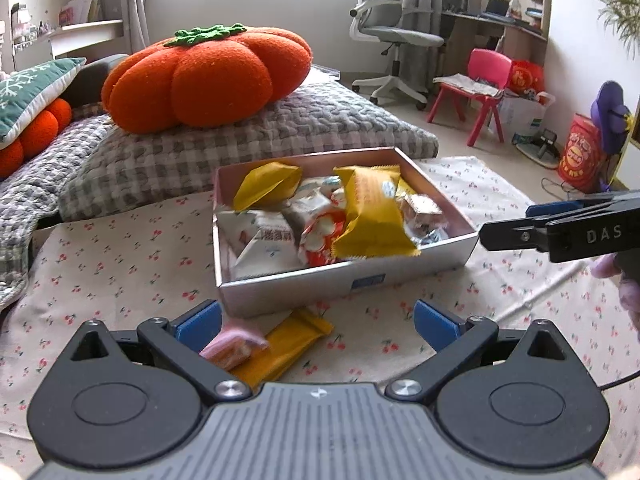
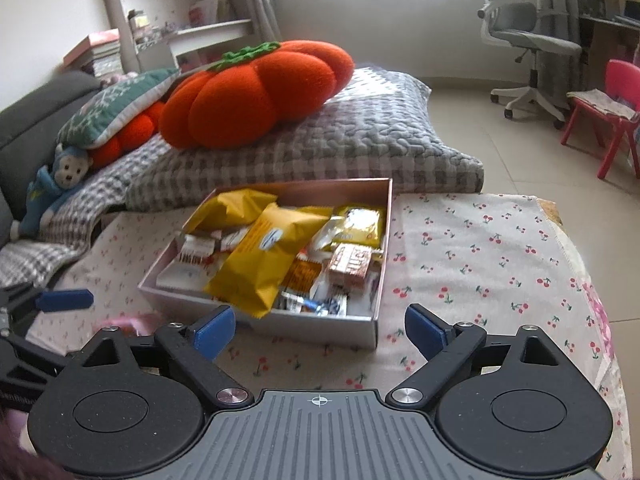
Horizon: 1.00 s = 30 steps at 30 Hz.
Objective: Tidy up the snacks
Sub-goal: 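Withdraw both grippers from the box toward the pink wafer and gold bar, then grasp the pink wafer packet with the left gripper while the right grasps the gold bar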
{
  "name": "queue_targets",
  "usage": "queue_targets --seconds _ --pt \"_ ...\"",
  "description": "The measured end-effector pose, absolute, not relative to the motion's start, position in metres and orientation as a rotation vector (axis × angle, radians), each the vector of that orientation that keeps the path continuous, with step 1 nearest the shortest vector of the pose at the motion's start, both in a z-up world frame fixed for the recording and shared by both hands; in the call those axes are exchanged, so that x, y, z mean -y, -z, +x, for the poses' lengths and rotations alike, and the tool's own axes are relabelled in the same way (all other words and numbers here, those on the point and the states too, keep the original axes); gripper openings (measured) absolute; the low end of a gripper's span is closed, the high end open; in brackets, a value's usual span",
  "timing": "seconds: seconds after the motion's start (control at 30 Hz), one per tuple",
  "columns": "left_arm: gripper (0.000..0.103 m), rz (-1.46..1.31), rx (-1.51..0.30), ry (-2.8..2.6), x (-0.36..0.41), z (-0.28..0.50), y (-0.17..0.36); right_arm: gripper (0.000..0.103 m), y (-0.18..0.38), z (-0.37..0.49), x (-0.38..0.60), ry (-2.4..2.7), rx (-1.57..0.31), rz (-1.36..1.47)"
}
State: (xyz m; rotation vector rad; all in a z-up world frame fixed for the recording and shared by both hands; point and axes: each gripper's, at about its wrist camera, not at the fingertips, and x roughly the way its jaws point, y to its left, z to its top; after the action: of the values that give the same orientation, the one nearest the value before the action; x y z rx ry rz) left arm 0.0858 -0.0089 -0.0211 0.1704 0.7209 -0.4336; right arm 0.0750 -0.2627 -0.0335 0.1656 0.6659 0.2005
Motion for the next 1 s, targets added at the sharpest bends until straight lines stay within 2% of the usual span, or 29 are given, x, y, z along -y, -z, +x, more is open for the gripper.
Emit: queue_targets --seconds 0.53,1.0 --pt "0.102 0.206 -0.736 0.343 -0.055 0.090 0.048 0.094 0.054 0.056 0.232 -0.242 -0.699 0.038" --pt "0.101 0.177 -0.737 0.423 -0.069 0.111 0.066 0.094 0.074 0.067 0.184 -0.324 -0.753 -0.047"
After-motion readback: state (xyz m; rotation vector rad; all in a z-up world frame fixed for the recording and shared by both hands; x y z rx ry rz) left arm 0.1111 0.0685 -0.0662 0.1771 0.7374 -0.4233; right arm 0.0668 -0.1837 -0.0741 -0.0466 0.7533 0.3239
